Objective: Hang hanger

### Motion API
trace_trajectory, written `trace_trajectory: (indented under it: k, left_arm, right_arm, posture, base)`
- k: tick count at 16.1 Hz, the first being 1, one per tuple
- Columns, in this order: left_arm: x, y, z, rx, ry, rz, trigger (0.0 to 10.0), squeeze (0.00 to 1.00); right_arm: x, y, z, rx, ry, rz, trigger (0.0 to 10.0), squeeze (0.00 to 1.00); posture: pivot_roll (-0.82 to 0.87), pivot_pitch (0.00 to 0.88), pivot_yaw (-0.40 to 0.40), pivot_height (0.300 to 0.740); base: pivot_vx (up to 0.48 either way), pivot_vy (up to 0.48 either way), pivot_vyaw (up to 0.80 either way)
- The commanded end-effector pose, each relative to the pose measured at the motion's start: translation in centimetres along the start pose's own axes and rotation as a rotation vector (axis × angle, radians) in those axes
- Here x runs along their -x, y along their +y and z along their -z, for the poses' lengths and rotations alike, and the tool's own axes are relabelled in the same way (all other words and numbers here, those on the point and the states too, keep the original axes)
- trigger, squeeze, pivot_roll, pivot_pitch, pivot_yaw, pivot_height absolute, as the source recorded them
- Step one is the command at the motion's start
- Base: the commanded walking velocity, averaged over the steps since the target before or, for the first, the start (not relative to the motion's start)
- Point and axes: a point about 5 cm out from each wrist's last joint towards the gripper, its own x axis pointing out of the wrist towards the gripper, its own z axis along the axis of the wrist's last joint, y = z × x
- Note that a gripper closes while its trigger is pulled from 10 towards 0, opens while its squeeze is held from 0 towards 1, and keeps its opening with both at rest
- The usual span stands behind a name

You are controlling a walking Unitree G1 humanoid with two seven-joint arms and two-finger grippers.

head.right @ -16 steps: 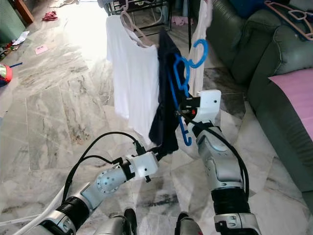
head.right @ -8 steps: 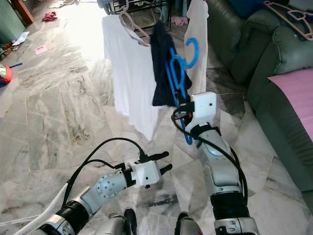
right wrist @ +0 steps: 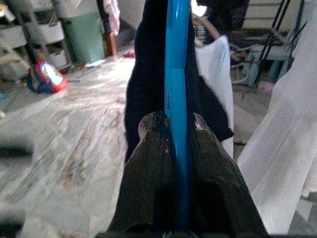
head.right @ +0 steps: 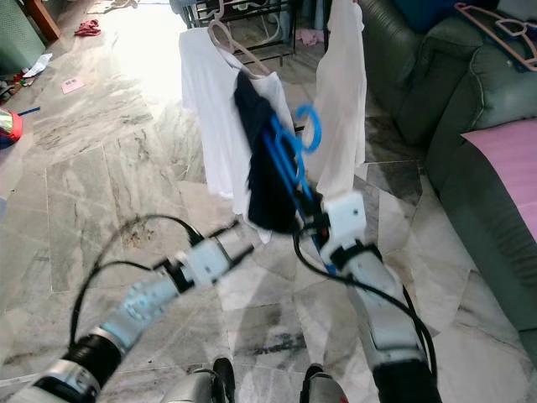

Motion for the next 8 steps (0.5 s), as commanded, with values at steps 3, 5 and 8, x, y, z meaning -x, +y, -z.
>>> trace_trajectory:
  k: [3,5,8]
  left_arm:
    - [0.4,2.2,-0.7,-0.024,-0.051,-0.053,10.0,1.00]
    - [0.4,3.3,-1.3,-0.038,-0.079,-0.063,10.0,1.00]
    - [0.2,3.8,-1.8,-0.044,-0.094,-0.060,10.0,1.00]
  right_arm:
    - [1.5,0.3,-0.3,-0.013,-0.058,-0.095,10.0,0.00]
    - [3.2,-0.2,0.9,0.006,-0.006,-0.143,10.0,0.00]
    - [4.5,0.1,1.2,-0.041,0.001,-0.259,10.0,0.00]
  posture:
    - [0.02,0.235,0.087,0.740]
    - [0.02,0.241,0.088,0.740]
    - [0.02,0.240,0.096,0.740]
  base:
    - [0.000,0.000,0.00]
    - [0.000,0.000,0.00]
    - [0.000,0.000,0.00]
